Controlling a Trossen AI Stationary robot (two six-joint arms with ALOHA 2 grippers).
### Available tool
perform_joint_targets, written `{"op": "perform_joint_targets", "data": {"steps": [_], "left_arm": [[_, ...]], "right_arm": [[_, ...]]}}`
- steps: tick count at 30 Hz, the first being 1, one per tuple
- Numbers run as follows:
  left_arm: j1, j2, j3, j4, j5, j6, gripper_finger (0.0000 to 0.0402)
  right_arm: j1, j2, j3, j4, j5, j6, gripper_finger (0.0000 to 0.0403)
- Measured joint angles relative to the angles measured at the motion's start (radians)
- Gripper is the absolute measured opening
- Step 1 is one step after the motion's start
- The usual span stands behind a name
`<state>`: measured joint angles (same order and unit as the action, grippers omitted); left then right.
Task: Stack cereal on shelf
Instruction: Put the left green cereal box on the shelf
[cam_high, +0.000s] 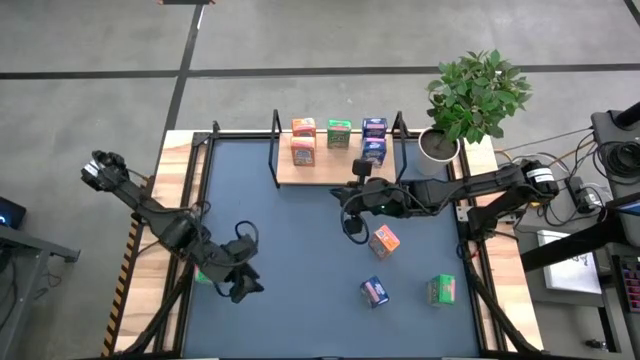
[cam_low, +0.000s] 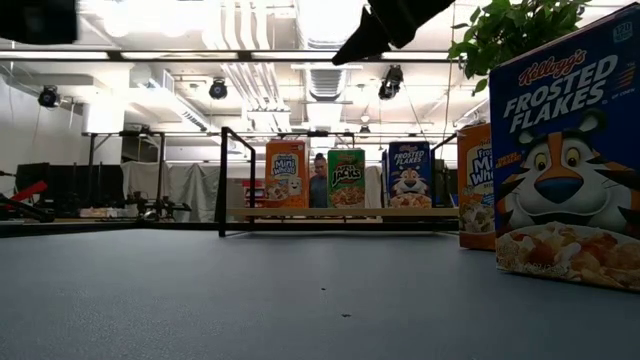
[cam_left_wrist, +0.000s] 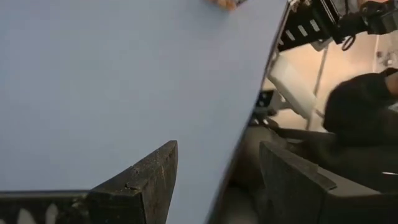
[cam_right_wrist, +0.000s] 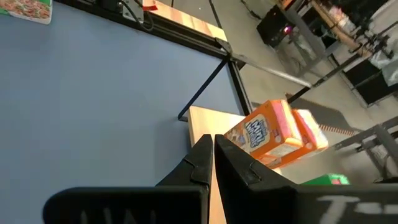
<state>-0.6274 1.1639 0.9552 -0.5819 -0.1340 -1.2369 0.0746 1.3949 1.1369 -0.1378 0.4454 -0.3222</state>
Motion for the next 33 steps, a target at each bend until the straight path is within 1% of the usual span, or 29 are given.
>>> {"op": "perform_joint_targets", "data": {"steps": [6,8,10,11,13,14,16,17,18,20,23,26,29,33], "left_arm": [[-0.052,-0.003,0.0,-0.021,0.025,-0.157,0.0208],[-0.076,-0.002,0.009,-0.037,0.061,-0.208,0.0208],[-0.114,0.002,0.048,-0.101,0.114,-0.246,0.0208],[-0.136,0.004,0.078,-0.165,0.143,-0.27,0.0208],[-0.182,0.01,0.147,-0.379,0.159,-0.342,0.0208],[-0.207,0.016,0.189,-0.51,0.137,-0.387,0.0208],[-0.264,0.028,0.258,-0.739,0.029,-0.507,0.0208],[-0.293,0.032,0.282,-0.828,-0.012,-0.582,0.0208],[-0.316,0.035,0.298,-0.895,-0.029,-0.658,0.0208],[-0.352,0.036,0.311,-0.967,-0.035,-0.8,0.0208],[-0.404,0.034,0.287,-0.98,-0.07,-0.945,0.0209],[-0.426,0.034,0.232,-0.963,-0.091,-1.039,0.0215],[-0.431,0.034,0.167,-0.928,-0.089,-1.078,0.0232],[-0.432,0.035,0.091,-0.827,-0.088,-1.095,0.0265]], "right_arm": [[0.0,-0.002,0.0,0.002,0.0,-0.006,0.0009],[0.0,-0.002,0.0,0.002,0.0,-0.003,0.0009],[0.001,-0.002,0.0,0.001,0.0,-0.003,0.0009],[0.002,-0.002,0.0,0.001,0.0,-0.003,0.0009],[0.002,-0.002,0.0,0.001,-0.001,-0.002,0.0009],[0.002,-0.002,0.0,0.001,-0.003,-0.001,0.0009],[0.002,-0.003,-0.006,0.0,-0.004,0.008,0.0009],[0.002,-0.003,-0.009,-0.001,-0.003,0.008,0.0009],[0.002,-0.003,-0.012,-0.001,-0.004,0.008,0.0009],[0.002,-0.003,-0.017,-0.001,-0.004,0.008,0.0009],[0.002,-0.003,-0.023,-0.002,-0.004,0.008,0.0009],[0.002,-0.003,-0.028,-0.001,-0.004,0.008,0.0009],[0.002,-0.003,-0.029,-0.004,-0.004,0.008,0.0009],[0.002,-0.003,-0.029,-0.003,-0.004,0.008,0.0009]]}}
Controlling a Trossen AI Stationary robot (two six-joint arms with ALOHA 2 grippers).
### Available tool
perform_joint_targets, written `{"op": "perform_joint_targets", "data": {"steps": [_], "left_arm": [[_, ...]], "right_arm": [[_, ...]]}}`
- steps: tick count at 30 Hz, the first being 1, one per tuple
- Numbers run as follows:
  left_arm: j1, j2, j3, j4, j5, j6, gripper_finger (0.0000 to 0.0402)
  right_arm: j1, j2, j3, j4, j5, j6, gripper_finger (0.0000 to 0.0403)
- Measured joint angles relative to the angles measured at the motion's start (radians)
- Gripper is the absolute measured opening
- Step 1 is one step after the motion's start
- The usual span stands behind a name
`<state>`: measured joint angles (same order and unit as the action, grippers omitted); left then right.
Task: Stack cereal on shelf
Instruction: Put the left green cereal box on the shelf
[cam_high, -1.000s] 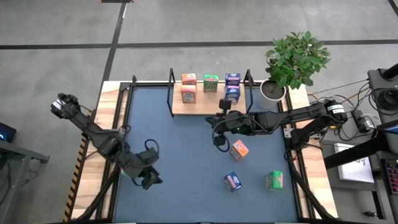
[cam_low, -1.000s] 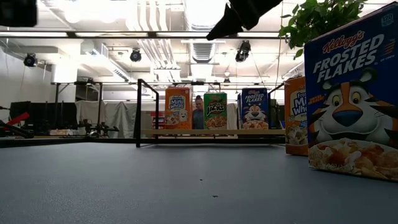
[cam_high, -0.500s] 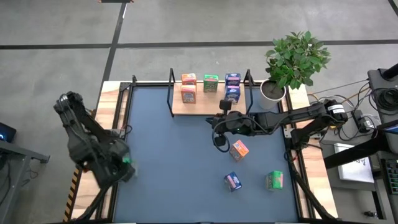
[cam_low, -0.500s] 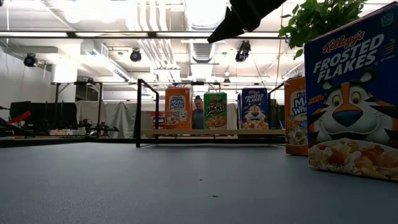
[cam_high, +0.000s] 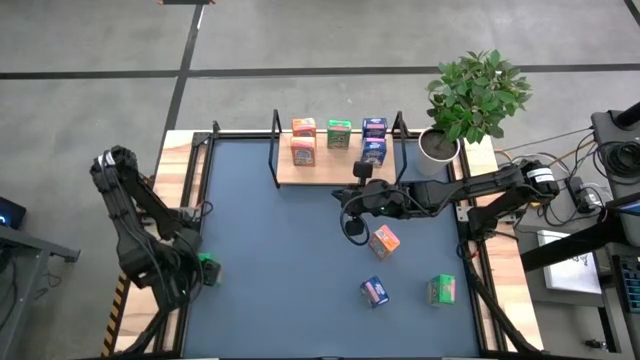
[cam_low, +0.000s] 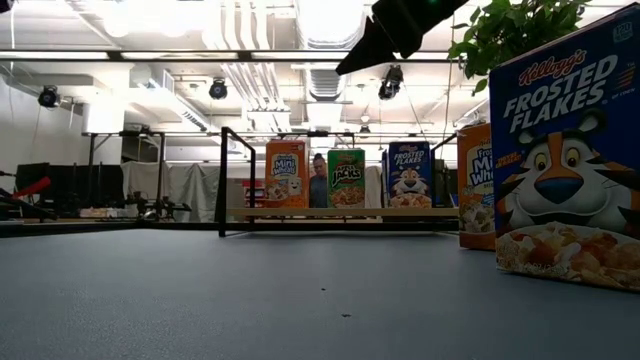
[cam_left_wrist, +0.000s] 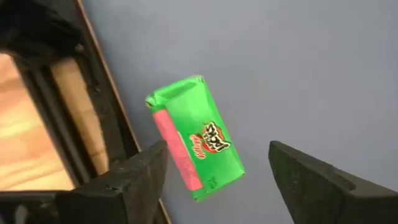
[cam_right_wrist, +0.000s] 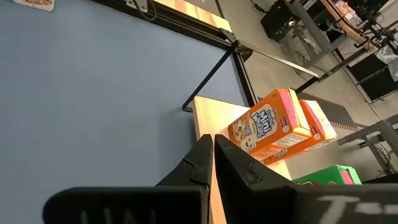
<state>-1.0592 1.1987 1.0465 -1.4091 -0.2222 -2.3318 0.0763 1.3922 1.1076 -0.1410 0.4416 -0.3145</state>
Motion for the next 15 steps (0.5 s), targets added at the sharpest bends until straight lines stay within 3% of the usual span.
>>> {"op": "perform_joint_targets", "data": {"steps": [8,15], "left_arm": [[0.0,0.041,-0.064,0.032,0.003,-0.01,0.0294],[0.0,0.097,-0.064,0.031,0.027,0.009,0.0252]], "right_arm": [[0.0,0.0,0.0,0.001,0.0,0.006,0.0009],[0.0,0.0,0.0,0.001,0.0,0.018,0.0009]]}}
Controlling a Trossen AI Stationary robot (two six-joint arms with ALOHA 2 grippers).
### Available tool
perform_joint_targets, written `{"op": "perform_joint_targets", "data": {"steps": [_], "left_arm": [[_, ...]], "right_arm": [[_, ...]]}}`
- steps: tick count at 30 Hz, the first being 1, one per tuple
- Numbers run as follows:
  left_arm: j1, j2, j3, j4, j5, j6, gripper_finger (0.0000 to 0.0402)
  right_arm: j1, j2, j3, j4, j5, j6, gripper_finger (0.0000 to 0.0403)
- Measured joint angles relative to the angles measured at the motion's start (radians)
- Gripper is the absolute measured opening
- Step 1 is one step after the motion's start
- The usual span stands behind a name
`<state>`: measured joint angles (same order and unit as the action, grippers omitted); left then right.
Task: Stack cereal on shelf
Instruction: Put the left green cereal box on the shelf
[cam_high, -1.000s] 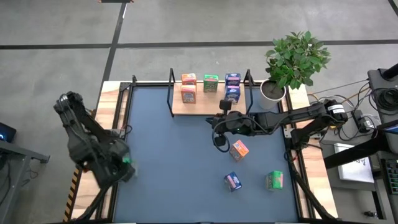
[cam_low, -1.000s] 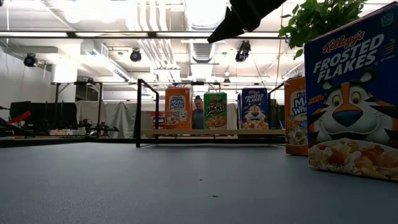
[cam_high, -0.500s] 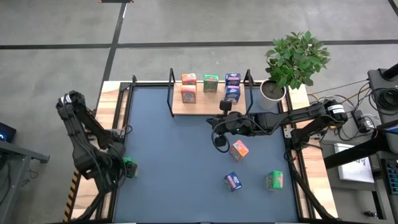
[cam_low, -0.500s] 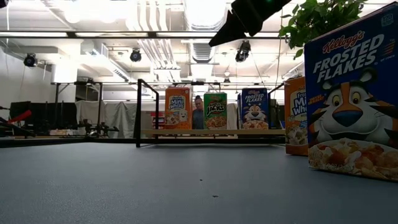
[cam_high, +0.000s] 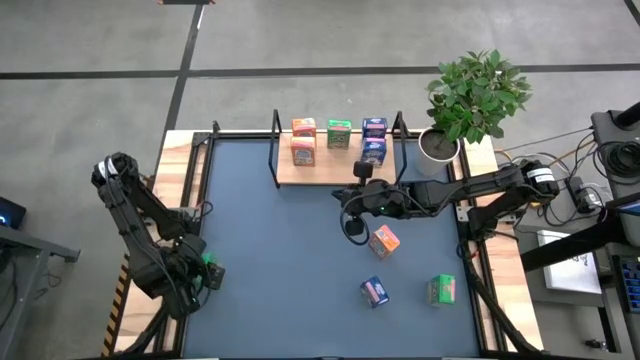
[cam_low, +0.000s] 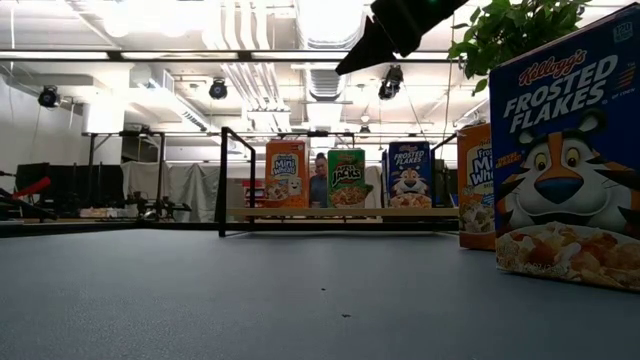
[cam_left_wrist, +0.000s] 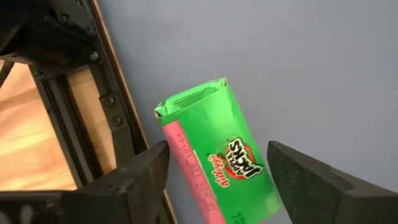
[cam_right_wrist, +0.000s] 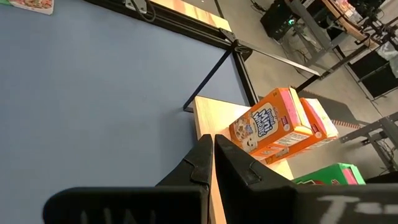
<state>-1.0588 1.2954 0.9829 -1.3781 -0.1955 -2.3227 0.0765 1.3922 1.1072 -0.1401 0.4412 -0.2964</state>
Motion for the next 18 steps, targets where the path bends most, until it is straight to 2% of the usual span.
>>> {"op": "perform_joint_targets", "data": {"steps": [11,14,18], "left_arm": [[0.0,0.005,0.0,0.008,-0.021,0.036,0.0156],[0.002,0.0,0.017,0.007,-0.134,0.135,0.0142],[0.041,-0.003,0.08,0.013,-0.381,0.398,0.0128]], "right_arm": [[0.007,-0.002,0.0,-0.018,0.0,0.019,0.0009],[0.007,-0.02,-0.001,-0.069,0.004,0.043,0.0009],[0.009,-0.064,-0.011,-0.118,0.005,0.077,0.0009]]}}
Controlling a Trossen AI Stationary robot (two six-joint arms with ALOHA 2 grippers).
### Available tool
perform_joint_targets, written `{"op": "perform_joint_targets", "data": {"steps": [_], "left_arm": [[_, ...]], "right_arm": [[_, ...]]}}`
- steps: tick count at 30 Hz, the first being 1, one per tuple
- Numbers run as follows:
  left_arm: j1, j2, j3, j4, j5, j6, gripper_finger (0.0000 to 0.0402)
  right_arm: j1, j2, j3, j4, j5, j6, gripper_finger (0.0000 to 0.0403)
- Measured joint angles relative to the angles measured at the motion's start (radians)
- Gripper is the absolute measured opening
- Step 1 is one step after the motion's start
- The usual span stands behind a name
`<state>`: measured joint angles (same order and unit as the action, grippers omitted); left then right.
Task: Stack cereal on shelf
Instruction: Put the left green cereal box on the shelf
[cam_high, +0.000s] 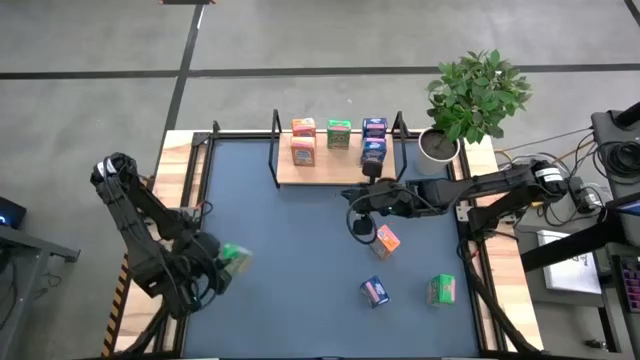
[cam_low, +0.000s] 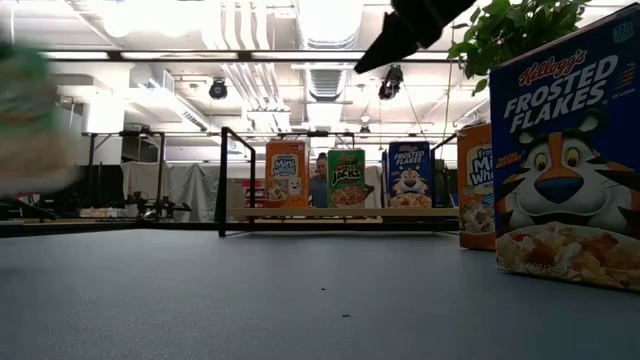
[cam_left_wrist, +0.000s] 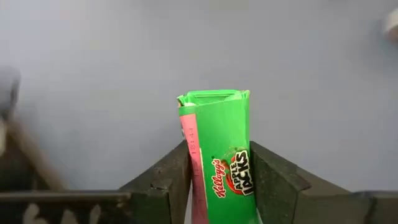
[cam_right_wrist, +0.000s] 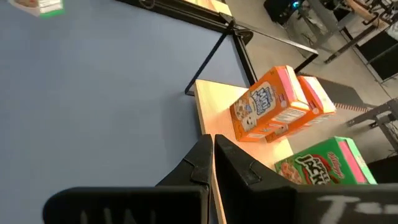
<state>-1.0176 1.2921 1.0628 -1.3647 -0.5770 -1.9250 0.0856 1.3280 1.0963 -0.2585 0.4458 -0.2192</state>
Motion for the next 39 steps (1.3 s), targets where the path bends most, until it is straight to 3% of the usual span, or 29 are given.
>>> {"op": "perform_joint_targets", "data": {"steps": [3,6,9,13,17,21,26,29,33,39], "left_arm": [[0.071,-0.005,0.058,0.004,-0.129,0.247,0.0119],[0.175,-0.005,0.115,0.054,-0.162,0.545,0.0114],[0.283,-0.004,0.148,0.206,-0.165,0.917,0.011],[0.427,-0.004,0.155,0.482,-0.109,1.419,0.011],[0.572,-0.003,0.155,0.664,0.017,1.737,0.011],[0.703,-0.003,0.155,0.728,0.094,1.891,0.011],[0.857,0.007,0.155,0.802,0.119,1.984,0.0109],[0.953,0.032,0.159,0.861,0.242,2.058,0.0109],[1.076,0.118,0.221,0.86,0.427,2.123,0.0109],[1.183,0.306,0.376,0.828,0.461,2.266,0.0109]], "right_arm": [[0.006,-0.04,-0.026,0.004,-0.007,-0.001,0.0009],[0.013,-0.078,-0.061,0.029,-0.019,-0.001,0.0009],[0.019,-0.117,-0.124,0.105,-0.071,-0.016,0.0009],[0.02,-0.164,-0.21,0.239,-0.153,-0.06,0.0009],[0.025,-0.217,-0.275,0.31,-0.218,-0.067,0.0009],[0.039,-0.258,-0.332,0.36,-0.218,-0.066,0.0009],[0.044,-0.282,-0.35,0.365,-0.218,-0.071,0.0009],[0.043,-0.304,-0.344,0.369,-0.217,-0.09,0.0009],[0.043,-0.329,-0.347,0.369,-0.218,-0.099,0.0009],[0.043,-0.332,-0.361,0.361,-0.218,-0.108,0.0009]]}}
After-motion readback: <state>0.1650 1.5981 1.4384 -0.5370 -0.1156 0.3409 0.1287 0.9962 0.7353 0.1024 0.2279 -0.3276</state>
